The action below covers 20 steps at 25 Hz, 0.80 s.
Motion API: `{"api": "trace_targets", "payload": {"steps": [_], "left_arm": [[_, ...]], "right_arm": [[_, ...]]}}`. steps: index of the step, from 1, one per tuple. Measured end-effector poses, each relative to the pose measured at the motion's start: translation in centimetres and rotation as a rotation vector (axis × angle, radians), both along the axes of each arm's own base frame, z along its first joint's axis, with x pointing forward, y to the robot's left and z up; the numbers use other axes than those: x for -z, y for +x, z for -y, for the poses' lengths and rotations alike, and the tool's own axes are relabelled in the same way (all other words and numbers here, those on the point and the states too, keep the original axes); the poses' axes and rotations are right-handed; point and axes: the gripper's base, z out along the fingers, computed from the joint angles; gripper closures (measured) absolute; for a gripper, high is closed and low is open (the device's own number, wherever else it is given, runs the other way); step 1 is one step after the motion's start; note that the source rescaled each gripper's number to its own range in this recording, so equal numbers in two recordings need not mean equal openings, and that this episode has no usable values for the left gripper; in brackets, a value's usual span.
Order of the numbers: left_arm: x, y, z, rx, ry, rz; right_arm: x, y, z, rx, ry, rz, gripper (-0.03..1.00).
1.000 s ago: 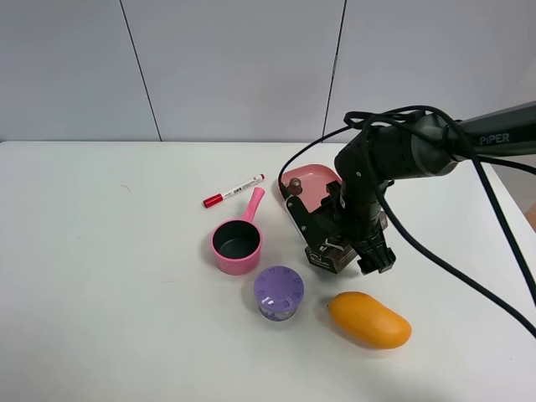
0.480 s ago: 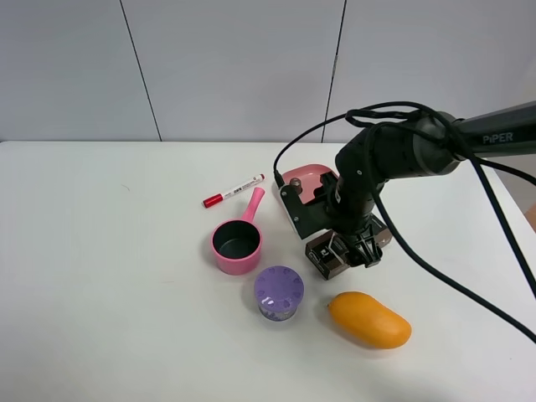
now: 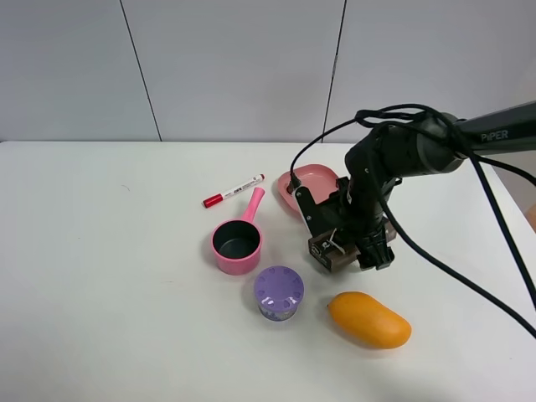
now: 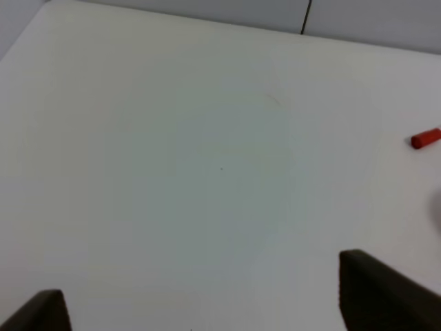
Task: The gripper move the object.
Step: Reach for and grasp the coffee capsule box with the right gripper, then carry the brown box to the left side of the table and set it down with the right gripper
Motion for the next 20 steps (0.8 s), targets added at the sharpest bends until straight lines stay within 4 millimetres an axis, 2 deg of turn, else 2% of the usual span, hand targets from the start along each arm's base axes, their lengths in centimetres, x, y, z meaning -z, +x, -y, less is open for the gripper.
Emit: {"api": "trace_targets", "payload": {"steps": [3,7,9,10,12,15,16,20], "left_arm": [[0.0,0.0,0.0,0.0,0.0,0.0],[0.0,0.0,0.0,0.0,0.0,0.0],[0.0,0.0,0.0,0.0,0.0,0.0],[0.0,0.0,0.0,0.0,0.0,0.0],[0.0,0.0,0.0,0.0,0.0,0.0],[0.0,0.0,0.0,0.0,0.0,0.0],[0.0,0.0,0.0,0.0,0.0,0.0],[0.0,0.0,0.0,0.0,0.0,0.0]], "right_arm": [[1.3,-0.1,0.2,0.027,-0.014,-0.038,0.07],[1.5,0.1,0.1,0.026,0.001,-0.025,0.08],[1.5,0.0,0.1,0.026,0.0,-0.026,0.11],[1.5,0.0,0.1,0.027,0.001,-0.026,0.17],[1.5,0.1,0.1,0.03,0.002,-0.025,0.37],[1.6,0.1,0.1,0.064,0.007,-0.023,0.9],[1.6,0.0,0.1,0.092,0.009,-0.023,0.97],[0.5,-0.1,0.1,0.262,0.047,0.007,0.96]]}}
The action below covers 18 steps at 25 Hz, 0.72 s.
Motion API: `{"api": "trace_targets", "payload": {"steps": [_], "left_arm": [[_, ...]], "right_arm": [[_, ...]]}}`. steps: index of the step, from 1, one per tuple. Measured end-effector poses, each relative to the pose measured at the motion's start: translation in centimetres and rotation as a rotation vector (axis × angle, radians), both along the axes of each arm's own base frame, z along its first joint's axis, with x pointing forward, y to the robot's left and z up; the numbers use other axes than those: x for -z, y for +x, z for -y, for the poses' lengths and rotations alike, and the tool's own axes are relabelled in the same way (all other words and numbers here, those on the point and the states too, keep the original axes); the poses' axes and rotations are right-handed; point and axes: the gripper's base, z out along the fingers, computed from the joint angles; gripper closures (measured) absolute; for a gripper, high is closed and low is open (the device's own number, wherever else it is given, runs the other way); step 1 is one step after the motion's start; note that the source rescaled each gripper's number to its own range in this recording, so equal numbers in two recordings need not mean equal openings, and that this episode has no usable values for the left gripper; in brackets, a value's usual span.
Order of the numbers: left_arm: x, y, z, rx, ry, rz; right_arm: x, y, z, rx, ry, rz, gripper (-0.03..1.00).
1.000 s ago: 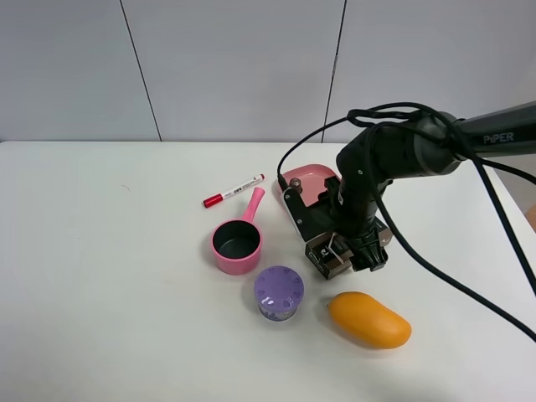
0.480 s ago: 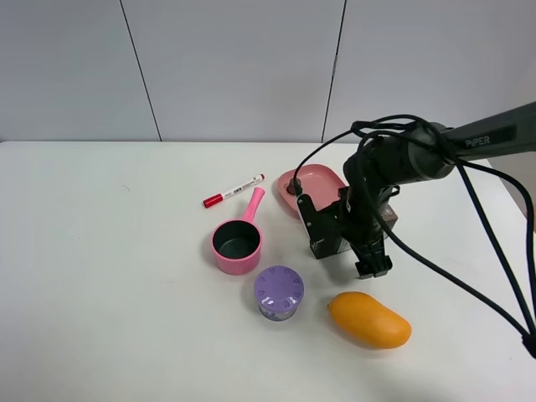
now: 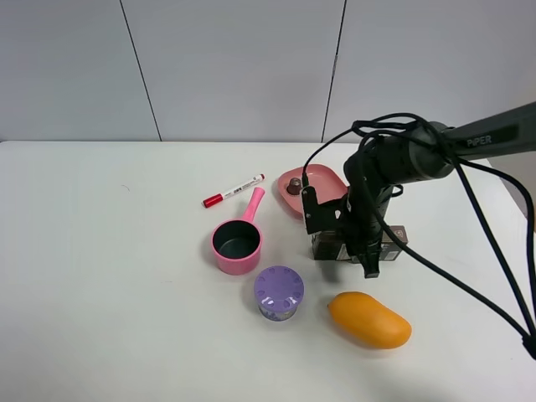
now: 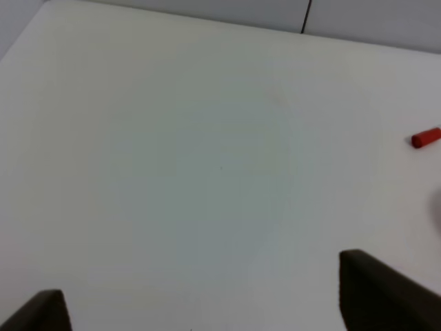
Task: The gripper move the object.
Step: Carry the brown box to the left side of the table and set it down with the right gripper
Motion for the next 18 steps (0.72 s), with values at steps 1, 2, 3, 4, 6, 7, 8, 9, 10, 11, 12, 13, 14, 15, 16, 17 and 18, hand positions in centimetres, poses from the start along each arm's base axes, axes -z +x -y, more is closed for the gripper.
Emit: {"api": "trace_targets", "payload": {"steps": [1,2,3,4,6,7,8,9,10,11,12,13,14,15,16,17,18], "left_arm": [[0.0,0.0,0.0,0.0,0.0,0.0],[0.0,0.0,0.0,0.0,0.001,0.0],[0.0,0.0,0.0,0.0,0.001,0.0],[0.0,0.0,0.0,0.0,0.001,0.0],[0.0,0.0,0.0,0.0,0.001,0.0],[0.0,0.0,0.0,0.0,0.001,0.0],[0.0,0.0,0.0,0.0,0.001,0.0],[0.0,0.0,0.0,0.0,0.001,0.0],[0.0,0.0,0.0,0.0,0.001,0.0],[0.0,0.0,0.0,0.0,0.001,0.0],[0.0,0.0,0.0,0.0,0.001,0.0],[0.0,0.0,0.0,0.0,0.001,0.0],[0.0,0.0,0.0,0.0,0.001,0.0],[0.0,0.0,0.0,0.0,0.001,0.0],[0.0,0.0,0.0,0.0,0.001,0.0],[0.0,0.0,0.0,0.0,0.001,0.0],[0.0,0.0,0.0,0.0,0.001,0.0]], "right_arm": [[-0.6,-0.1,0.0,0.049,0.01,0.012,0.96],[-1.7,-0.3,-0.2,0.093,0.029,0.036,0.96],[-3.0,-0.4,-0.3,0.124,0.051,0.066,0.96],[-4.3,-0.7,-0.6,0.154,0.075,0.094,0.96],[-5.9,-1.1,-0.9,0.171,0.107,0.133,0.96],[-9.1,-2.1,-1.7,0.198,0.183,0.211,0.96],[-10.3,-2.5,-2.3,0.223,0.224,0.24,0.96],[-10.3,-2.5,-2.3,0.223,0.224,0.24,0.96],[-12.7,-3.1,-3.8,0.3,0.306,0.271,0.96],[-13.5,-3.4,-4.8,0.341,0.338,0.272,0.96],[-14.2,-3.6,-5.9,0.373,0.365,0.271,0.96],[-14.9,-3.7,-7.1,0.389,0.387,0.268,0.96],[-15.6,-3.6,-8.3,0.41,0.417,0.268,0.96],[-16.0,-3.8,-9.6,0.425,0.443,0.257,0.96],[-16.6,-3.7,-11.0,0.436,0.475,0.247,0.96],[-17.1,-3.7,-12.4,0.439,0.505,0.234,0.96],[-17.2,-3.5,-13.6,0.441,0.527,0.22,0.96]]}}
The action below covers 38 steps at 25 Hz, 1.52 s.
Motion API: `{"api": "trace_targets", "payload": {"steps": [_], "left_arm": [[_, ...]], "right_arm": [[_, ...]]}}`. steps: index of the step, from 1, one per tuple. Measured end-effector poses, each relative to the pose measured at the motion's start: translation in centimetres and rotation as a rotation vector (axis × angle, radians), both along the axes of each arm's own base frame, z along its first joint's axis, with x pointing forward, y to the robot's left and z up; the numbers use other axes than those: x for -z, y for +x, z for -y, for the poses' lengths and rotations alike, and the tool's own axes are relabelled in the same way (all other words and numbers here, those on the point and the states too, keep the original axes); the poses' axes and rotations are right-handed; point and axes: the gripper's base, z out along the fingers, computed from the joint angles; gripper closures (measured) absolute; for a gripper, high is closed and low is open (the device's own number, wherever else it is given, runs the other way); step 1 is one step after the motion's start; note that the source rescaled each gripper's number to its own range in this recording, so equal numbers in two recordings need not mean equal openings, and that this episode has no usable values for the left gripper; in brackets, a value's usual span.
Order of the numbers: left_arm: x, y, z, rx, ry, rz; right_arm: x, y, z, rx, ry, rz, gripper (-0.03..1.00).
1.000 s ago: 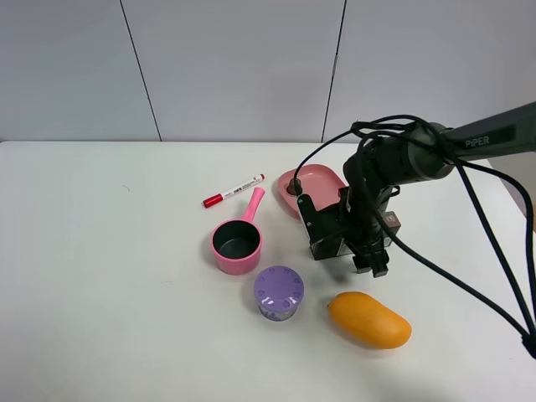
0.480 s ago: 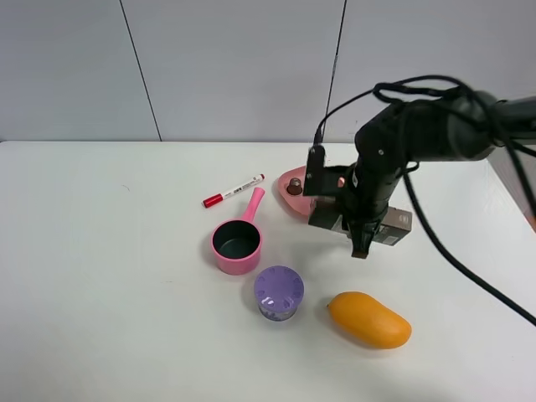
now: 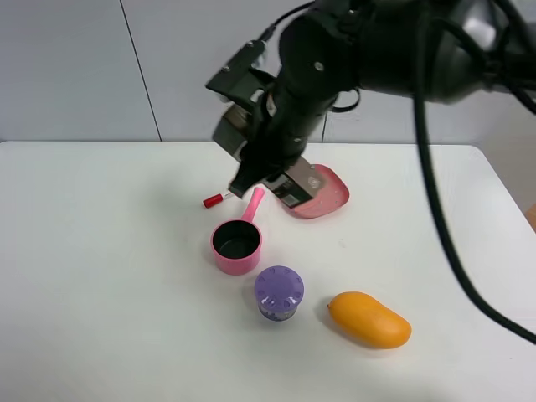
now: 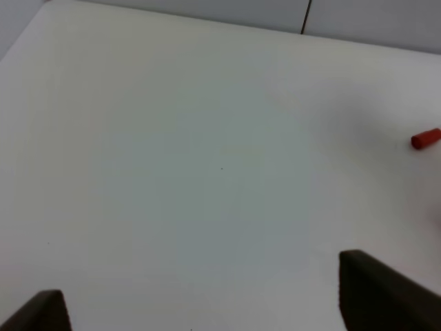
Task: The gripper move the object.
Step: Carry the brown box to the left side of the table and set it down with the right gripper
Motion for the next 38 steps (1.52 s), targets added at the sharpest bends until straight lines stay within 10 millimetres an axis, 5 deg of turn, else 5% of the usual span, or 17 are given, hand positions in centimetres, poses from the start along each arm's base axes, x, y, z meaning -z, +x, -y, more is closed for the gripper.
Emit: {"api": "trace_targets", "payload": {"steps": [6,14,21,32,38], "left_arm": [[0.0,0.0,0.0,0.0,0.0,0.0],[0.0,0.0,0.0,0.0,0.0,0.0],[0.0,0.0,0.0,0.0,0.0,0.0],[0.0,0.0,0.0,0.0,0.0,0.0],[0.0,0.0,0.0,0.0,0.0,0.0]], "right_arm": [[-0.2,0.1,-8.5,-0.072,0.136,-0.07,0.96],[5.9,-1.8,-15.9,-0.175,0.103,-0.141,0.96],[11.7,-2.2,-16.9,-0.181,0.01,-0.212,0.96],[16.7,-2.3,-17.1,-0.167,-0.067,-0.29,0.96],[16.9,-2.3,-17.1,-0.165,-0.065,-0.299,0.96]]}}
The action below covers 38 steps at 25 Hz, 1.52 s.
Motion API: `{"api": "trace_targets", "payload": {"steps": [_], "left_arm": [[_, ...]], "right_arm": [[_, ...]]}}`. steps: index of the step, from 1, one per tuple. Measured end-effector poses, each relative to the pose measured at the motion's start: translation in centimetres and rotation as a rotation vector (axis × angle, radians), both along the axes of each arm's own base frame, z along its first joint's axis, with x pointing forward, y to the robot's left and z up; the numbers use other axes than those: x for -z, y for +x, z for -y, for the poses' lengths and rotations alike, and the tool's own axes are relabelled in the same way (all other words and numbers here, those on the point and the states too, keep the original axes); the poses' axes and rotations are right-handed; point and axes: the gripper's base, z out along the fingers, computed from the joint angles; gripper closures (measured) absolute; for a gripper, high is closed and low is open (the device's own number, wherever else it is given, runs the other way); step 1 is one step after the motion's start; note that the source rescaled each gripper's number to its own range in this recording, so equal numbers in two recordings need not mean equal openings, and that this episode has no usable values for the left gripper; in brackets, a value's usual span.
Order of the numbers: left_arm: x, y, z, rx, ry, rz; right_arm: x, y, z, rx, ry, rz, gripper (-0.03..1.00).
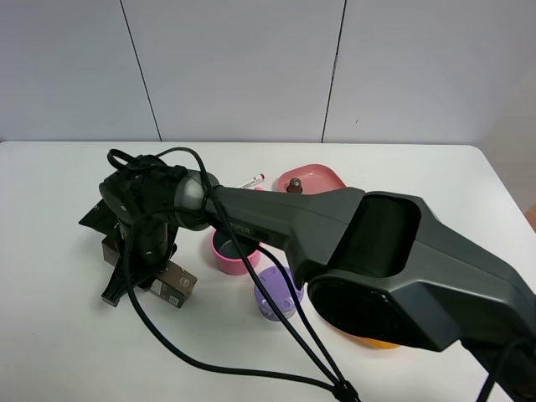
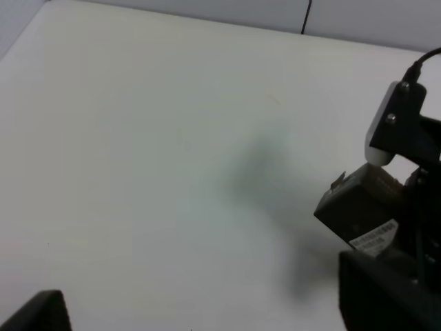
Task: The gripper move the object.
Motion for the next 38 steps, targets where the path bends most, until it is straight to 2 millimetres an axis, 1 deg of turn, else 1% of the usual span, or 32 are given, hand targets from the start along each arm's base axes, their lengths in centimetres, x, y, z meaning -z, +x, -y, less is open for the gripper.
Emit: {"api": "trace_targets", "payload": {"steps": [5,6,7,8,10,11,12,13,14,16,18,20,21,23,24,26,27,28,30,31,33,36,37,38], "left_arm": [[0.0,0.0,0.0,0.0,0.0,0.0],[0.0,0.0,0.0,0.0,0.0,0.0],[0.0,0.0,0.0,0.0,0.0,0.0],[0.0,0.0,0.0,0.0,0.0,0.0],[0.0,0.0,0.0,0.001,-0.001,0.0],[0.0,0.0,0.0,0.0,0.0,0.0],[0.0,0.0,0.0,0.0,0.0,0.0],[0.0,0.0,0.0,0.0,0.0,0.0],[0.0,0.0,0.0,0.0,0.0,0.0],[0.0,0.0,0.0,0.0,0.0,0.0],[0.0,0.0,0.0,0.0,0.0,0.0],[0.0,0.0,0.0,0.0,0.0,0.0],[0.0,0.0,0.0,0.0,0.0,0.0],[0.0,0.0,0.0,0.0,0.0,0.0],[0.0,0.0,0.0,0.0,0.0,0.0],[0.0,0.0,0.0,0.0,0.0,0.0],[0.0,0.0,0.0,0.0,0.0,0.0],[0.0,0.0,0.0,0.0,0.0,0.0],[0.0,0.0,0.0,0.0,0.0,0.0],[0.0,0.0,0.0,0.0,0.0,0.0],[0.0,0.0,0.0,0.0,0.0,0.0],[0.0,0.0,0.0,0.0,0.0,0.0],[0.0,0.0,0.0,0.0,0.0,0.0],[0.0,0.0,0.0,0.0,0.0,0.0]], "right_arm": [[0.0,0.0,0.0,-0.004,0.0,-0.002,0.96],[0.0,0.0,0.0,-0.012,0.001,-0.003,0.93],[0.1,-0.1,-0.1,-0.022,0.006,-0.011,0.83],[0.2,-0.2,-0.1,-0.027,0.008,-0.019,0.69],[0.3,-0.4,-0.2,-0.028,0.017,-0.037,0.3],[0.0,-0.4,-0.2,-0.027,0.024,-0.037,0.18],[-0.5,-0.4,-0.2,-0.027,0.031,-0.033,0.09],[-1.1,-0.4,-0.2,-0.026,0.04,-0.028,0.04],[-2.0,-0.5,-0.2,-0.021,0.054,-0.019,0.01],[-4.7,-0.6,-0.2,-0.024,0.094,0.016,-0.02],[-8.9,-0.7,0.3,-0.023,0.153,0.07,-0.03],[-13.5,-1.0,1.2,-0.014,0.218,0.133,-0.03],[-16.4,-1.2,2.0,-0.007,0.256,0.18,-0.03],[-22.4,-1.8,4.2,0.016,0.328,0.293,-0.03],[-24.8,-2.0,5.4,0.034,0.348,0.36,-0.03],[-30.4,-2.7,8.8,0.087,0.39,0.515,-0.03],[-32.5,-2.9,10.5,0.124,0.387,0.595,-0.03],[-34.8,-3.3,12.6,0.17,0.387,0.673,-0.03],[-38.9,-4.4,16.9,0.269,0.381,0.805,-0.03],[-40.4,-4.9,18.9,0.318,0.364,0.858,-0.03],[-43.4,-6.5,23.1,0.399,0.37,0.94,-0.03],[-46.9,-9.2,28.5,0.47,0.445,1.017,-0.03],[-46.9,-9.2,28.5,0.47,0.445,1.017,-0.03],[-47.9,-10.2,30.2,0.486,0.481,1.03,-0.03]]}}
